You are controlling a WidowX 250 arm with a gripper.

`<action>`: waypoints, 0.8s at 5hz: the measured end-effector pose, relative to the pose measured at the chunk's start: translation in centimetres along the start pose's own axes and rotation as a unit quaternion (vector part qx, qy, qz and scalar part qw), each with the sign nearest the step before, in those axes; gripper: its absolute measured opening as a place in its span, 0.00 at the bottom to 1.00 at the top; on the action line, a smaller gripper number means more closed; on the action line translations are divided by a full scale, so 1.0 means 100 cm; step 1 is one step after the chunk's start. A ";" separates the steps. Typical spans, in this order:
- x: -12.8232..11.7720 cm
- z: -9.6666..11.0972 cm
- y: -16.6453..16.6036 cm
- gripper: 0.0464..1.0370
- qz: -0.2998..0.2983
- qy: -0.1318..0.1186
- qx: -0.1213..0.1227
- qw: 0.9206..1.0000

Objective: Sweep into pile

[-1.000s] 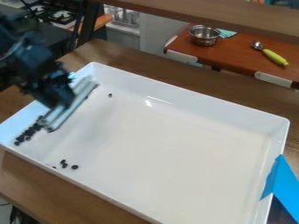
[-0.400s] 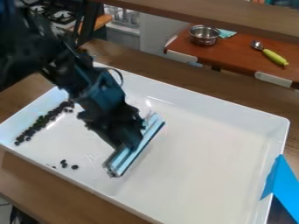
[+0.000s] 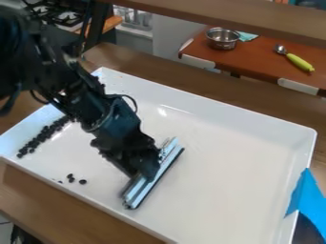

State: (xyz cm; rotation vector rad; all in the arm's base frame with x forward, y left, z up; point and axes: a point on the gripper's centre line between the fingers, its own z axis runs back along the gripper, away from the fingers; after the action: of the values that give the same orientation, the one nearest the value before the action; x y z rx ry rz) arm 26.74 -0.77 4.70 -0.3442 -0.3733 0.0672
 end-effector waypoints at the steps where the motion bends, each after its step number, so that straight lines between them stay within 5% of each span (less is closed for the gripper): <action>1: -0.006 0.008 0.020 0.31 -0.001 -0.004 0.013 1.000; 4: -0.017 0.048 0.091 0.31 -0.001 -0.027 0.045 0.999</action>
State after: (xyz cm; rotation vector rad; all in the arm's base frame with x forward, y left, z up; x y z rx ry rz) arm 23.39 9.06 5.21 -0.2527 -0.4231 0.0920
